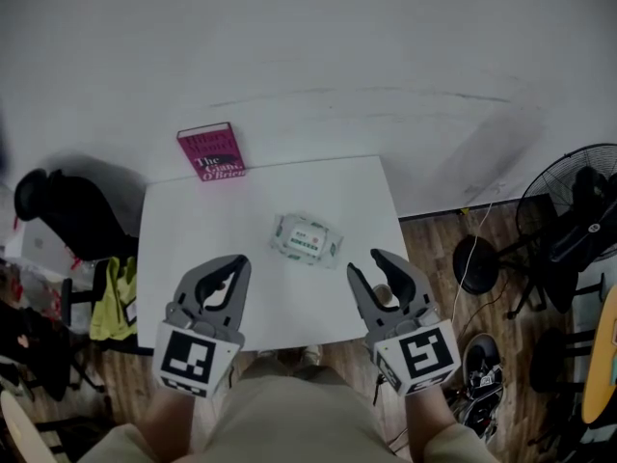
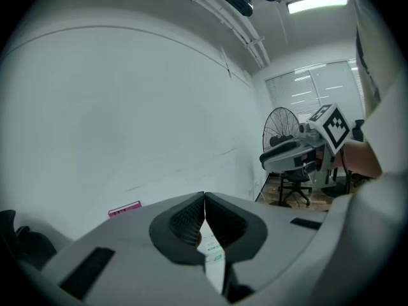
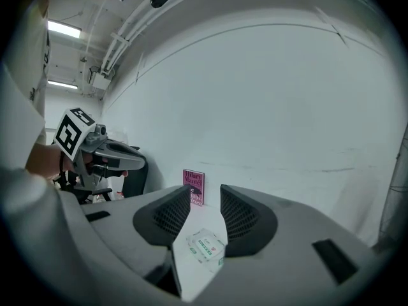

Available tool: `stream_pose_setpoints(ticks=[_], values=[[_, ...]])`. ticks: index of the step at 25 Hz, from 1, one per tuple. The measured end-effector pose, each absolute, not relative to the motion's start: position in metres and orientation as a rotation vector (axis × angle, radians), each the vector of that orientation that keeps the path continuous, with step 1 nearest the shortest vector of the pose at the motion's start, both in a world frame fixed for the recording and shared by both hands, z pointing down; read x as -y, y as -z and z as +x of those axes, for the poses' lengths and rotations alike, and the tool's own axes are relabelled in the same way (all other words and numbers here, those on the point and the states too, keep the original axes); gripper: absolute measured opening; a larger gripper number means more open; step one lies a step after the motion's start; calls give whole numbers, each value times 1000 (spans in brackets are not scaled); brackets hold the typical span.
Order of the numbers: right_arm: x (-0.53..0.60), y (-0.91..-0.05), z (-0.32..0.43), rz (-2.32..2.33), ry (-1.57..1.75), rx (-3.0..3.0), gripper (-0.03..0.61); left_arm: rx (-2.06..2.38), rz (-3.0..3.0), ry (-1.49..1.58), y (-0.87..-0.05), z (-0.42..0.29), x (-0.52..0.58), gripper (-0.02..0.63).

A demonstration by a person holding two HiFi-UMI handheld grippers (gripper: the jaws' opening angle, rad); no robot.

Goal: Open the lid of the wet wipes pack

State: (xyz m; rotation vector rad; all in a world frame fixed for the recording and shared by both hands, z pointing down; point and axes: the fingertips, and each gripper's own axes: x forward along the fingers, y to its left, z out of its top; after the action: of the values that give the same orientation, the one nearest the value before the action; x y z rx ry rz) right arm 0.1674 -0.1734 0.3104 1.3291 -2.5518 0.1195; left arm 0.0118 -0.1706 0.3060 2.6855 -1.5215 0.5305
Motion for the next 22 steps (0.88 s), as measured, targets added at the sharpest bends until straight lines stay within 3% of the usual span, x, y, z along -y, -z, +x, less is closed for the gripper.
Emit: stream_pose_setpoints(ticks=[22], values=[[249, -419, 115, 1204, -127, 2303, 153, 1324, 2658, -697, -394, 1, 242, 21]])
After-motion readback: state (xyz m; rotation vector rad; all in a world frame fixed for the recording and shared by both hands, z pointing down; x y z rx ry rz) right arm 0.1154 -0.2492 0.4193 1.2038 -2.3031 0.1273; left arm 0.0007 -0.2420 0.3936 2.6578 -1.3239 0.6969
